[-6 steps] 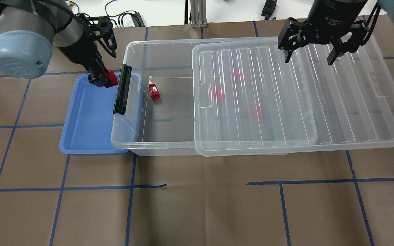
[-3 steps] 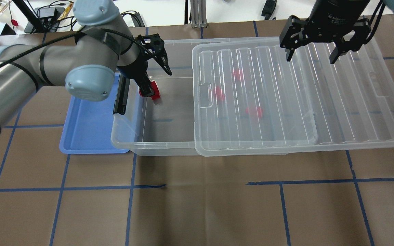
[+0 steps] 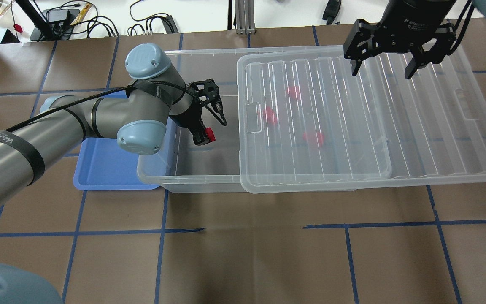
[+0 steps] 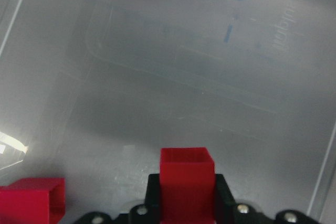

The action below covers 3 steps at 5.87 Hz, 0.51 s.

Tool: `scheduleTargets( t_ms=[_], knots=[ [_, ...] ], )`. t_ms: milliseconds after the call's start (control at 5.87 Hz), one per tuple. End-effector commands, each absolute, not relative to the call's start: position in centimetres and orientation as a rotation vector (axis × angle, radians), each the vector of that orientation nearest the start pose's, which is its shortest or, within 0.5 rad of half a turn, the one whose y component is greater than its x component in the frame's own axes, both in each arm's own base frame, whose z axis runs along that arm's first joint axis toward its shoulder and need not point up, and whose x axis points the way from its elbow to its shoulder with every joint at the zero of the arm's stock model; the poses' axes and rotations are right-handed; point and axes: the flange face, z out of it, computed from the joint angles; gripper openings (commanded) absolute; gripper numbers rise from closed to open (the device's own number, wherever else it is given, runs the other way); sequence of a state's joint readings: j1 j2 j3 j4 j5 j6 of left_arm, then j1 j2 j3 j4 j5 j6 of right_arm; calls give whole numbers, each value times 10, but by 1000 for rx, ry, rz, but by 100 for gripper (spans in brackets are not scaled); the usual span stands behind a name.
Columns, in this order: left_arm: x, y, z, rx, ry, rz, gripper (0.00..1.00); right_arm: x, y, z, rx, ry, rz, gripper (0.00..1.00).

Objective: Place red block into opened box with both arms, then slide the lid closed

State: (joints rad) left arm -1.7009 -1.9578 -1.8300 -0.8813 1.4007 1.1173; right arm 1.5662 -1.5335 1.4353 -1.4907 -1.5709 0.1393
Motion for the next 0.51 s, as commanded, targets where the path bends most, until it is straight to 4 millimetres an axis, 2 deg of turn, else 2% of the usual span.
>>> scheduleTargets(
  t_ms=[0, 170, 341],
  knots=[
    [-225, -558, 203, 1920, 2648, -188, 56, 131, -508, 527, 226, 3132, -26, 100],
    [-225, -559, 202, 1919, 2650, -188, 97, 131, -508, 527, 226, 3132, -29, 100],
    [-223, -562, 217, 1889, 2656, -204, 98, 131, -508, 527, 226, 3132, -29, 100]
  ],
)
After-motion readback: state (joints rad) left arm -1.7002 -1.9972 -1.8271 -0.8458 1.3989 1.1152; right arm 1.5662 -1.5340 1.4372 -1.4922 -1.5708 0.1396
